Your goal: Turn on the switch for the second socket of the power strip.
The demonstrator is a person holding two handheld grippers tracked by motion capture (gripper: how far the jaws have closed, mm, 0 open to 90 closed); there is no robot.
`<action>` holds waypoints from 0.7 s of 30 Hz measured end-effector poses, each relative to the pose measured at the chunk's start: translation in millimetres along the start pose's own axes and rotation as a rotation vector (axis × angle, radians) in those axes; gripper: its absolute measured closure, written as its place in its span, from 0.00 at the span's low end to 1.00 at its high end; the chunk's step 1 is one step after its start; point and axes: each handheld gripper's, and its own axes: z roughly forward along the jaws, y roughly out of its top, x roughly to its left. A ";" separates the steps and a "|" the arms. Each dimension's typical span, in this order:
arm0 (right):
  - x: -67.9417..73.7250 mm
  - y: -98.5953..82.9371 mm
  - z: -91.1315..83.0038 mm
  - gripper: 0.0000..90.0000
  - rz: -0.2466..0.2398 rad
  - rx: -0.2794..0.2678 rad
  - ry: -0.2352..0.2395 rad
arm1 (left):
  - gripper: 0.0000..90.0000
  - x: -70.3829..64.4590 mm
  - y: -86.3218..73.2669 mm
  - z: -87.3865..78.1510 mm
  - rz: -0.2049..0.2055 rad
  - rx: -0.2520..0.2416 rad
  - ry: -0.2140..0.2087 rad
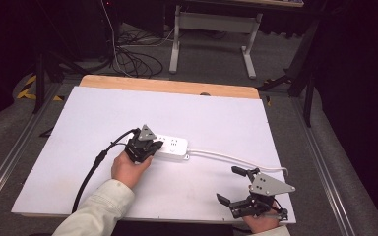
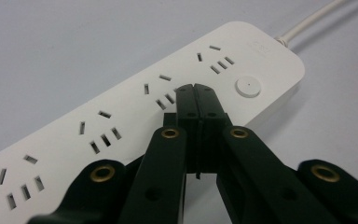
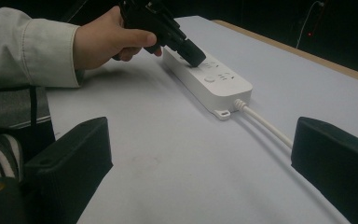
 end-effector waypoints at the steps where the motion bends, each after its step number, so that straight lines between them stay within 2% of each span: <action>1: -0.2 -0.1 -0.5 0.06 0.003 0.000 -0.001 | 1.00 0.0 -0.1 0.0 0.007 -0.001 0.006; 4: -0.5 -0.3 -0.7 0.06 0.008 -0.002 0.000 | 1.00 0.4 -1.0 0.4 0.004 -0.006 0.005; 5: -0.4 -0.3 -0.5 0.06 0.007 -0.002 0.000 | 1.00 0.8 -1.1 0.8 -0.012 -0.006 -0.010; 9: -0.2 -0.3 0.1 0.06 0.008 0.002 0.002 | 1.00 2.8 -0.7 1.0 -0.026 -0.003 -0.023; 16: -0.5 -0.5 0.0 0.06 0.011 -0.001 0.004 | 1.00 0.8 0.3 2.4 -0.016 -0.003 -0.006; 21: -0.4 -0.4 0.0 0.06 0.010 -0.001 0.005 | 1.00 -9.9 4.2 5.6 0.028 0.014 0.042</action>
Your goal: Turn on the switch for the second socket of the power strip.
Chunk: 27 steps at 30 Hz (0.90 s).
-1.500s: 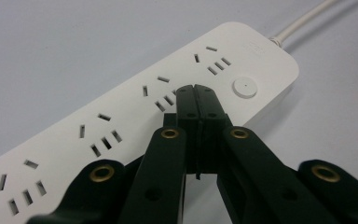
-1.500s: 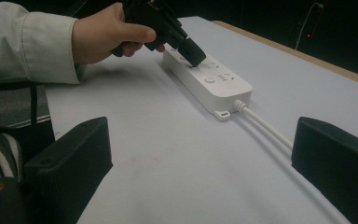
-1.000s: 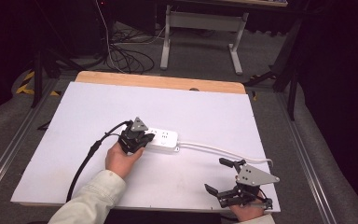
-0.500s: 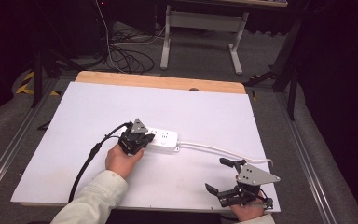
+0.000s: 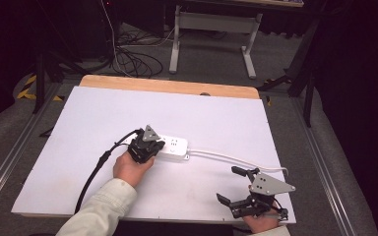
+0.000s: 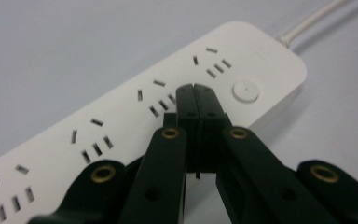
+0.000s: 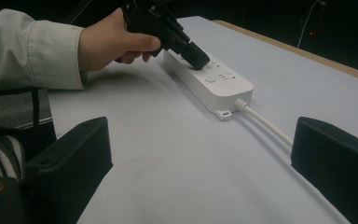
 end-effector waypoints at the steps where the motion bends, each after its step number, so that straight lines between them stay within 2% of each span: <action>1: -0.1 0.0 -0.1 0.06 0.000 0.000 0.000 | 1.00 -2.0 0.0 0.0 0.018 0.001 0.015; 3: -0.3 -0.2 -0.3 0.06 0.001 -0.003 0.002 | 1.00 -1.0 -1.2 -0.2 0.014 -0.008 0.015; 4: -0.5 -0.3 -0.5 0.06 0.001 -0.003 0.003 | 1.00 0.9 -1.6 -0.3 -0.008 -0.008 -0.007; 10: -0.3 -0.2 -1.3 0.06 0.001 -0.005 0.002 | 1.00 3.9 -2.3 -0.1 -0.013 -0.016 -0.017; 15: -0.4 -0.4 -1.2 0.06 0.002 -0.005 0.003 | 1.00 6.0 -3.2 0.1 -0.045 -0.014 -0.043; 27: -0.1 -0.4 -1.5 0.06 0.002 -0.006 0.004 | 1.00 5.5 -3.8 -0.2 -0.036 -0.019 -0.024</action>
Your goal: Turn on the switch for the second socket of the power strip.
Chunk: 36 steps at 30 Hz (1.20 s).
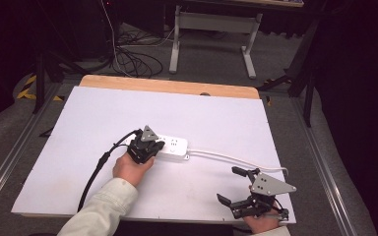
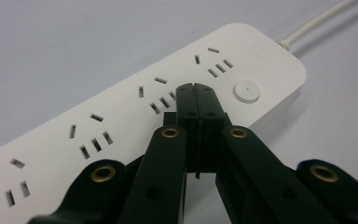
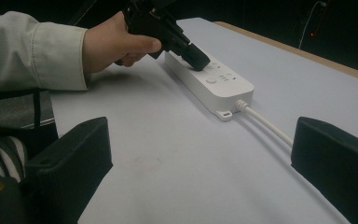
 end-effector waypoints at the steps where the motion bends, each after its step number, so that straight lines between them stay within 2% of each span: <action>1: -0.1 -0.1 -0.1 0.06 0.002 -0.002 0.001 | 1.00 -0.5 0.2 0.0 0.001 0.000 0.006; 4: -0.5 -0.3 0.0 0.06 0.003 -0.002 0.002 | 1.00 -2.8 0.9 0.3 0.000 0.010 0.006; 8: 0.0 -0.2 -0.1 0.06 0.002 -0.002 0.002 | 1.00 -3.1 2.4 0.1 0.023 0.023 0.039; 10: 0.0 -0.2 -0.6 0.06 0.003 -0.003 0.003 | 1.00 -0.5 1.9 -0.4 0.015 0.022 0.024; 13: -0.3 -0.3 0.2 0.06 0.003 -0.003 0.005 | 1.00 -3.4 3.4 -0.1 0.022 0.032 0.041; 15: 0.2 -0.1 0.3 0.06 0.002 0.000 0.004 | 1.00 -1.6 3.0 -0.2 0.002 0.030 0.025; 20: -0.6 -0.3 0.1 0.06 0.006 -0.002 0.004 | 1.00 -1.4 1.7 -2.4 0.009 0.038 0.029; 21: -0.6 -0.3 0.3 0.06 0.006 -0.001 0.004 | 1.00 -0.7 1.3 -1.9 -0.010 0.029 0.016; 23: -0.3 -0.3 0.2 0.06 0.004 -0.003 0.004 | 1.00 2.0 2.8 -2.8 -0.010 0.040 0.008; 27: -1.4 -0.5 -0.7 0.06 0.009 -0.008 0.001 | 1.00 6.7 7.1 -9.8 -0.046 0.041 -0.011; 28: -1.8 -0.6 -0.7 0.06 0.013 -0.008 0.002 | 0.99 7.4 7.7 -12.5 -0.051 0.023 -0.015; 29: -2.0 -0.6 -0.7 0.06 0.013 -0.007 0.001 | 0.87 8.6 9.2 -16.2 -0.060 0.002 -0.022; 30: -2.1 -0.7 -0.5 0.06 0.012 -0.007 0.000 | 0.82 9.2 10.5 -20.2 -0.067 -0.016 -0.031; 31: -1.7 -0.6 -0.5 0.06 0.013 -0.004 -0.001 | 0.80 9.5 12.1 -25.5 -0.073 -0.035 -0.039; 36: -1.4 -0.6 -0.3 0.06 0.010 -0.004 -0.001 | 0.73 7.3 16.9 -39.9 -0.059 -0.060 -0.042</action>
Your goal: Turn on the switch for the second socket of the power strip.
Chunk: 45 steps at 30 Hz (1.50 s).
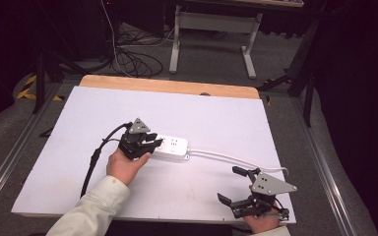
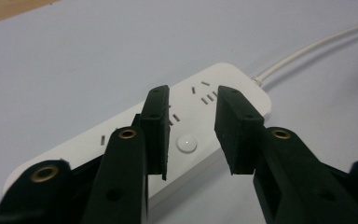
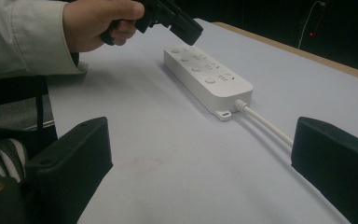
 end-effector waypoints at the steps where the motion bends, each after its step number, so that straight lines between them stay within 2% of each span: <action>1: -0.1 0.0 0.0 0.06 0.000 0.000 0.000 | 0.71 -1.6 1.4 -2.7 0.005 -0.011 0.000; 3: -0.2 -0.1 0.1 0.06 0.003 -0.001 0.001 | 0.66 -4.3 3.5 -7.2 0.012 -0.027 -0.007; 10: -0.6 -0.2 0.3 0.06 0.003 0.000 0.001 | 0.62 -11.5 12.4 -21.9 0.040 -0.043 -0.044; 13: -0.4 -0.1 0.1 0.06 0.002 0.001 0.000 | 0.59 -11.9 13.2 -27.2 0.060 -0.064 -0.040; 17: -0.3 -0.2 0.0 0.06 0.003 0.001 0.001 | 0.57 -11.6 12.5 -34.1 0.063 -0.081 -0.052; 20: -0.5 -0.2 0.5 0.06 0.001 0.005 0.000 | 0.52 -15.4 12.6 -39.2 0.061 -0.110 -0.048; 24: 0.5 -0.2 -1.1 0.06 0.001 0.001 -0.002 | 0.51 -18.1 12.9 -45.2 0.067 -0.146 -0.064; 26: 1.1 -0.2 -1.9 0.06 -0.001 -0.001 -0.003 | 0.50 -18.7 12.9 -46.9 0.086 -0.139 -0.064; 31: 1.4 -0.2 -1.7 0.06 -0.002 0.002 -0.006 | 0.48 -21.7 13.3 -50.5 0.097 -0.126 -0.062; 33: 1.4 -0.3 -1.6 0.06 -0.003 0.003 -0.007 | 0.45 -23.4 14.4 -53.1 0.095 -0.130 -0.058; 36: 1.1 -0.6 -2.1 0.06 0.000 0.002 -0.008 | 0.39 -25.5 16.5 -55.8 0.115 -0.124 -0.038; 43: 1.4 -0.8 -2.5 0.06 0.000 0.002 -0.007 | 0.34 -25.6 16.5 -62.6 0.128 -0.124 -0.049; 45: 1.2 -0.8 -2.8 0.06 0.001 0.005 -0.007 | 0.32 -26.5 16.6 -65.2 0.141 -0.111 -0.036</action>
